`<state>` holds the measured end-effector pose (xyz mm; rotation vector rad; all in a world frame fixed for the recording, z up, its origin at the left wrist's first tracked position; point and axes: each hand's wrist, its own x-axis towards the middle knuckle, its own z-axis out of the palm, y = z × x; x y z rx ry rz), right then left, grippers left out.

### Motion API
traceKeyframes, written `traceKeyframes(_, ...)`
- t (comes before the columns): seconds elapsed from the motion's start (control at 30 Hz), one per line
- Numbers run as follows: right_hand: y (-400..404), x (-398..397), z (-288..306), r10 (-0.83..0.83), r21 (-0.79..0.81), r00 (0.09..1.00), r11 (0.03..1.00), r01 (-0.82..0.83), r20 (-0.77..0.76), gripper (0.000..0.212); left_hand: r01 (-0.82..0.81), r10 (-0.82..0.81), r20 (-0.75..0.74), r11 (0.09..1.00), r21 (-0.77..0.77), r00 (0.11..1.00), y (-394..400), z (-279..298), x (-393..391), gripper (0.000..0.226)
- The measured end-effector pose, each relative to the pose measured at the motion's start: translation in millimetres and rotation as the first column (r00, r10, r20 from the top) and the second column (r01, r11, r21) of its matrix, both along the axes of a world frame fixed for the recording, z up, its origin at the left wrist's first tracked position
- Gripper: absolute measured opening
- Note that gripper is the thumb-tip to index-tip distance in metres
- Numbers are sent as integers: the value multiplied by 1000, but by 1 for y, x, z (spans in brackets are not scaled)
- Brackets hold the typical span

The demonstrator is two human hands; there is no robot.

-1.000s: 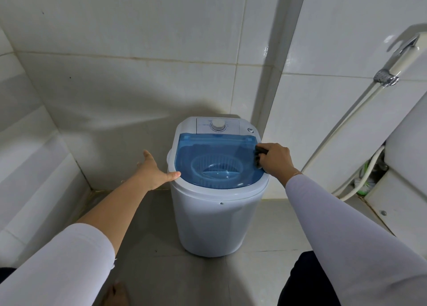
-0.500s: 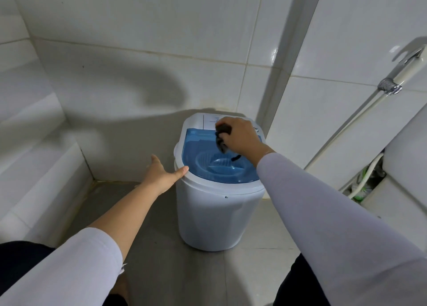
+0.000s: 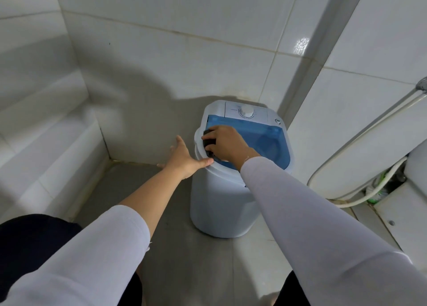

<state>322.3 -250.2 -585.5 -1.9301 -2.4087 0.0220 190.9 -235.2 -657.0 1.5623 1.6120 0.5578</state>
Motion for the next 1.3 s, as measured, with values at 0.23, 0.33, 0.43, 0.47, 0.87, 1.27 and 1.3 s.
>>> traceKeyframes(0.23, -3, 7, -5, -48, 27, 996, 999, 46, 73, 31, 7, -3, -180, 1000, 21, 984, -12, 20, 5, 126)
traceKeyframes(0.33, -6, 14, -7, -89, 27, 994, 996, 88, 62, 34, 22, -16, -230, 1000, 20, 973, -16, 25, 6, 124)
traceKeyframes(0.43, -9, 19, -8, -124, 23, 992, 992, 123, 37, 34, 21, -16, -257, 1000, 17, 966, -18, 30, 7, 122)
traceKeyframes(0.47, -10, 21, -8, -130, 23, 991, 991, 129, 37, 34, 20, -16, -263, 1000, 14, 965, -19, 31, 7, 122)
traceKeyframes(0.87, -29, 62, -4, -288, 31, 952, 956, 292, -107, 30, 26, -24, -295, 1000, 6, 955, -22, 36, 8, 120)
traceKeyframes(1.27, -48, 104, -4, -394, 18, 911, 917, 399, -122, 29, 7, 0, -338, 1000, 19, 941, -20, 35, 10, 121)
traceKeyframes(1.3, -49, 106, -4, -406, 13, 905, 912, 411, -127, 29, 6, 1, -338, 1000, 19, 941, -20, 36, 10, 121)
